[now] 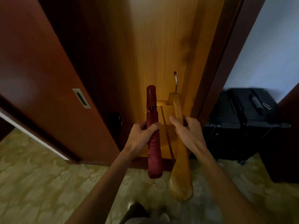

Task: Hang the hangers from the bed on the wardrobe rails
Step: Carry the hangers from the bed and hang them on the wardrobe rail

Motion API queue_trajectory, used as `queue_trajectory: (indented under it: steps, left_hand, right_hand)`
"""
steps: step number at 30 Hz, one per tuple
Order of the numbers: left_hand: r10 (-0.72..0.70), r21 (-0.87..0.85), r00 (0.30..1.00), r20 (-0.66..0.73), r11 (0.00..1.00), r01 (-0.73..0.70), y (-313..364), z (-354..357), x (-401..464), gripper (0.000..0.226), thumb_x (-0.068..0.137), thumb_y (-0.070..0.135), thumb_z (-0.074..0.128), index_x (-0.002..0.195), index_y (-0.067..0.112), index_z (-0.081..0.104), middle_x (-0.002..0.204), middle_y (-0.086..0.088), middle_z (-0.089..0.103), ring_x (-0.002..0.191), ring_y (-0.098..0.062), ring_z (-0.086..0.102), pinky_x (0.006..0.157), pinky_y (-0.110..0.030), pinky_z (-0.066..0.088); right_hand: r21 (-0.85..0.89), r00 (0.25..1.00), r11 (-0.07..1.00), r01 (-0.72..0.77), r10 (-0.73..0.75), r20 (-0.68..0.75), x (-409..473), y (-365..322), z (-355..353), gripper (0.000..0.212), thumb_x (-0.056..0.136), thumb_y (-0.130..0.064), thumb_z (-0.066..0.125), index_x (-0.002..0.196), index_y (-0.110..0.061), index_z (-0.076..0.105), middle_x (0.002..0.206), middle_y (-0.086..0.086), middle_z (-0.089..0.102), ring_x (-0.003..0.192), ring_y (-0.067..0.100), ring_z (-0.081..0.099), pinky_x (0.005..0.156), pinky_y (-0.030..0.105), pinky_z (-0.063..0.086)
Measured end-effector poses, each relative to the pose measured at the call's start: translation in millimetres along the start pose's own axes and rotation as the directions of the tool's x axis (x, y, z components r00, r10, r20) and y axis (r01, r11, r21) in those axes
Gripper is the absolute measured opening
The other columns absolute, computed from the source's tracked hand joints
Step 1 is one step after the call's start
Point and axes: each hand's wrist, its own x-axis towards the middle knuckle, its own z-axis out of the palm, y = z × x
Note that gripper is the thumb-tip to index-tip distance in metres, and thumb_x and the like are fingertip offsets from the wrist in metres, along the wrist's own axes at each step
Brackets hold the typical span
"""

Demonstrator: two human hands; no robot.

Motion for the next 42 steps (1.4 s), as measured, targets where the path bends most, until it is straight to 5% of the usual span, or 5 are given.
queue_trajectory:
  steps: [7, 22, 29, 34, 42]
  left_hand:
    - [0.094, -0.005, 0.995, 0.030, 0.996, -0.094, 104, -19, 132, 0.053, 0.074, 0.055, 0.075, 0.091, 0.005, 0.075, 0.083, -0.011, 0.077, 0.070, -0.029, 0.073, 0.062, -0.033, 0.052]
    - [0.366, -0.122, 0.880, 0.301, 0.930, -0.345, 410, -43, 345, 0.075, 0.058, 0.064, 0.083, 0.117, 0.019, 0.072, 0.096, 0.005, 0.080, 0.083, -0.013, 0.077, 0.066, -0.028, 0.056]
    - [0.454, -0.148, 0.836, 0.309, 0.891, -0.429, 490, -8, 379, 0.059, 0.066, 0.056, 0.083, 0.113, 0.023, 0.072, 0.103, -0.001, 0.078, 0.094, -0.019, 0.074, 0.084, -0.036, 0.061]
    - [0.427, -0.142, 0.829, 0.360, 0.904, -0.403, 509, 19, 400, 0.038, 0.075, 0.051, 0.080, 0.102, 0.024, 0.074, 0.100, -0.002, 0.077, 0.095, -0.021, 0.073, 0.091, -0.040, 0.058]
    - [0.348, -0.203, 0.866, 0.359, 0.935, -0.292, 499, 47, 421, 0.060, 0.074, 0.053, 0.080, 0.123, 0.019, 0.068, 0.112, -0.007, 0.074, 0.101, -0.025, 0.071, 0.094, -0.044, 0.058]
  right_hand:
    - [-0.009, 0.994, 0.998, 0.063, -0.063, -0.090, 134, -85, -8, 0.025, 0.096, -0.050, 0.060, 0.079, -0.031, 0.061, 0.060, -0.013, 0.062, 0.053, -0.003, 0.059, 0.058, 0.017, 0.045]
    - [-0.001, 0.899, 0.967, 0.255, -0.237, -0.368, 344, -333, -94, 0.034, 0.089, -0.050, 0.065, 0.076, -0.019, 0.069, 0.051, -0.008, 0.059, 0.044, 0.005, 0.055, 0.062, 0.031, 0.042]
    - [0.132, 0.872, 0.955, 0.266, -0.180, -0.454, 398, -372, -126, 0.032, 0.086, -0.046, 0.072, 0.095, -0.015, 0.076, 0.098, 0.007, 0.076, 0.093, 0.023, 0.072, 0.088, 0.043, 0.058]
    - [0.164, 0.878, 0.950, 0.264, -0.167, -0.449, 422, -373, -138, 0.028, 0.087, -0.043, 0.071, 0.097, -0.016, 0.075, 0.093, 0.007, 0.077, 0.078, 0.019, 0.074, 0.053, 0.025, 0.058]
    - [0.297, 0.907, 0.922, 0.247, -0.112, -0.407, 433, -355, -147, 0.041, 0.087, -0.044, 0.073, 0.118, -0.018, 0.065, 0.078, -0.004, 0.069, 0.065, 0.011, 0.070, 0.046, 0.021, 0.051]
